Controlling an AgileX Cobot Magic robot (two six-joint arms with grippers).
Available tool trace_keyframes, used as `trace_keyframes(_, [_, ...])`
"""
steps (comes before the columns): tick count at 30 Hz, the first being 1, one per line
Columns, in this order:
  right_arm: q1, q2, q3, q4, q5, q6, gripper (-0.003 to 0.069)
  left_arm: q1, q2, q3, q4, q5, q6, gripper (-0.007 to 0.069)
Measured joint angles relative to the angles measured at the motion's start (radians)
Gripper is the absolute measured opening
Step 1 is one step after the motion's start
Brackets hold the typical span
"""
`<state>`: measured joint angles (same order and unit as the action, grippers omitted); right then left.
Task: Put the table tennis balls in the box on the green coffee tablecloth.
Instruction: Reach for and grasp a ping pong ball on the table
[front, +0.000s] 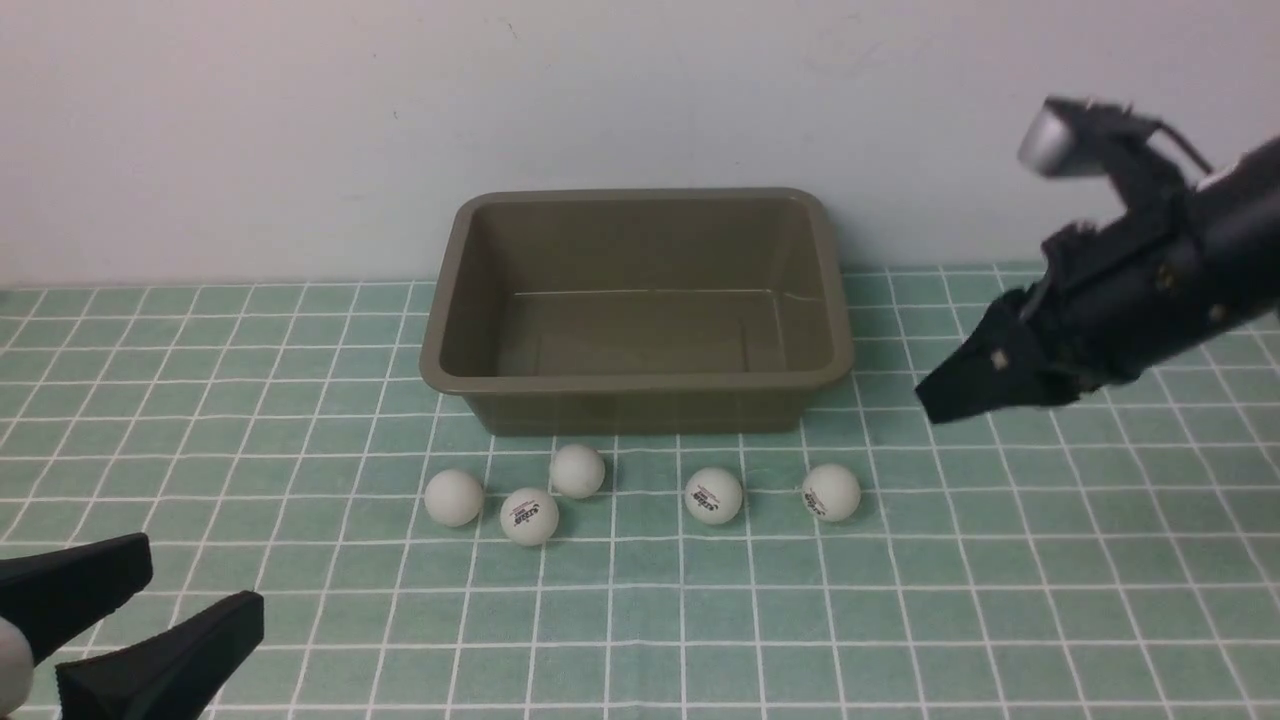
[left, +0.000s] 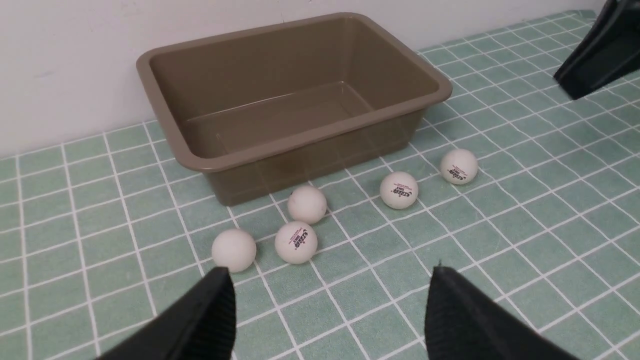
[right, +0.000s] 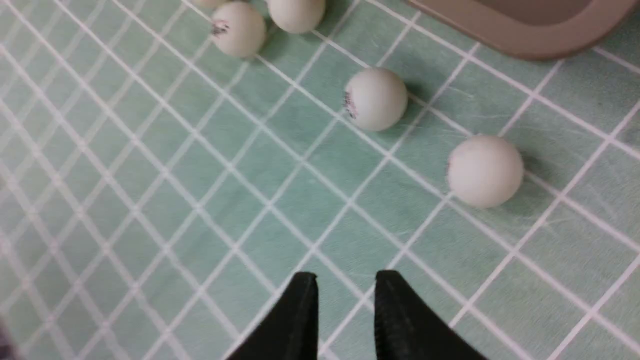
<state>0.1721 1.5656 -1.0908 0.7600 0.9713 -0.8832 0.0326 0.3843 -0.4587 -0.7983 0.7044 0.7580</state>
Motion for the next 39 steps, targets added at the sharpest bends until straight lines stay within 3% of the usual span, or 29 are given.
trace_keyframes(7, [0.107, 0.068, 0.026, 0.027, -0.227, -0.052, 0.0428, 0.000, 0.000, 0.000, 0.000, 0.000, 0.000, 0.0461])
trace_keyframes(10, [0.121, 0.124, 0.026, 0.033, -0.305, -0.040, 0.0470, 0.000, 0.000, 0.000, 0.000, 0.001, 0.000, 0.0461])
trace_keyframes(20, [0.121, 0.281, 0.015, 0.056, -0.441, -0.053, 0.0479, 0.000, 0.000, 0.000, 0.000, 0.001, 0.000, 0.0461])
trace_keyframes(34, [0.121, 0.396, -0.032, 0.105, -0.432, -0.064, 0.0476, 0.000, 0.000, 0.000, 0.000, 0.001, 0.000, 0.0461])
trace_keyframes(38, [0.121, 0.400, -0.033, 0.104, -0.430, -0.075, 0.0353, 0.000, 0.000, 0.000, 0.000, 0.001, 0.000, 0.0461])
trace_keyframes(39, [0.121, 0.396, -0.033, 0.096, -0.430, -0.075, 0.0354, 0.000, 0.000, 0.000, 0.000, 0.001, 0.000, 0.0461])
